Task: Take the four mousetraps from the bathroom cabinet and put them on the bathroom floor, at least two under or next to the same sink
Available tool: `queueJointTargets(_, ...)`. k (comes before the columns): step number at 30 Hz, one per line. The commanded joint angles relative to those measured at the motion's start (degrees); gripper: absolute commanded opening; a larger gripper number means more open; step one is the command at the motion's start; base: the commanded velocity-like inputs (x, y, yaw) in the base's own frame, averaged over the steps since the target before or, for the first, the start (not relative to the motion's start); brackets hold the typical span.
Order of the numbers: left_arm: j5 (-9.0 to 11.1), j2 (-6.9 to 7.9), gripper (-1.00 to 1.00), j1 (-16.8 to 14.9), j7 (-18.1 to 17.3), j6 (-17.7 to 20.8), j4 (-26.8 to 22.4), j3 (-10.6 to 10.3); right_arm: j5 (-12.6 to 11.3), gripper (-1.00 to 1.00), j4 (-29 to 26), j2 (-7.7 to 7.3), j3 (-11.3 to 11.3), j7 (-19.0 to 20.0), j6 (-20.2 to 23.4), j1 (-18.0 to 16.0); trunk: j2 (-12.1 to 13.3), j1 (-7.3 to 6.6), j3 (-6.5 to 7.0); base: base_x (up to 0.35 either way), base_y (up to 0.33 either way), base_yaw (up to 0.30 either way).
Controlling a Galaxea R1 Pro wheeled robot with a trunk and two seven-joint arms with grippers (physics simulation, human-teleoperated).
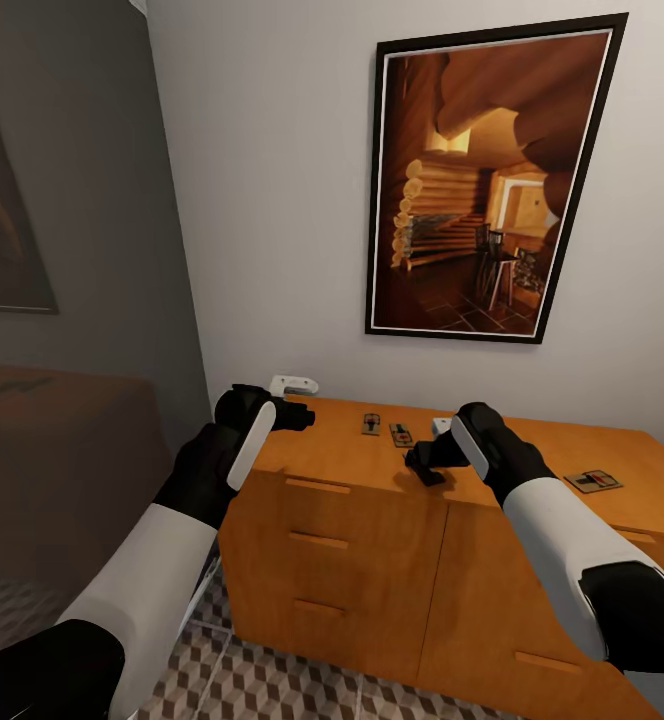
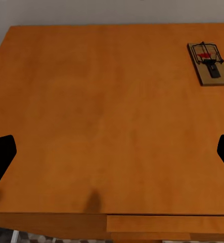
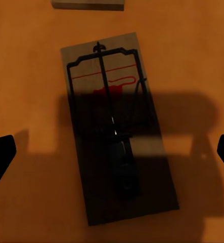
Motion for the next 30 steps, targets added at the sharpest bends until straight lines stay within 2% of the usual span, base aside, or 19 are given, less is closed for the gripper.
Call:
queueJointTargets(1,0.6,0.0,1.0,-0.05,0.58,0.17,-0.03,-0.06,0.07,1.0,0.02,-0.08,0.32,0.22,0.19,-0.05,-0.04,0.0,-0.07,0.0,0.0,0.0)
queueJointTargets(30,0.6,0.0,1.0,-0.06,0.56,0.17,-0.03,-0.06,-0.37,1.0,0.63,-0.08,0.35,0.27,0.19,-0.05,-0.04,0.0,-0.07,0.0,0.0,0.0)
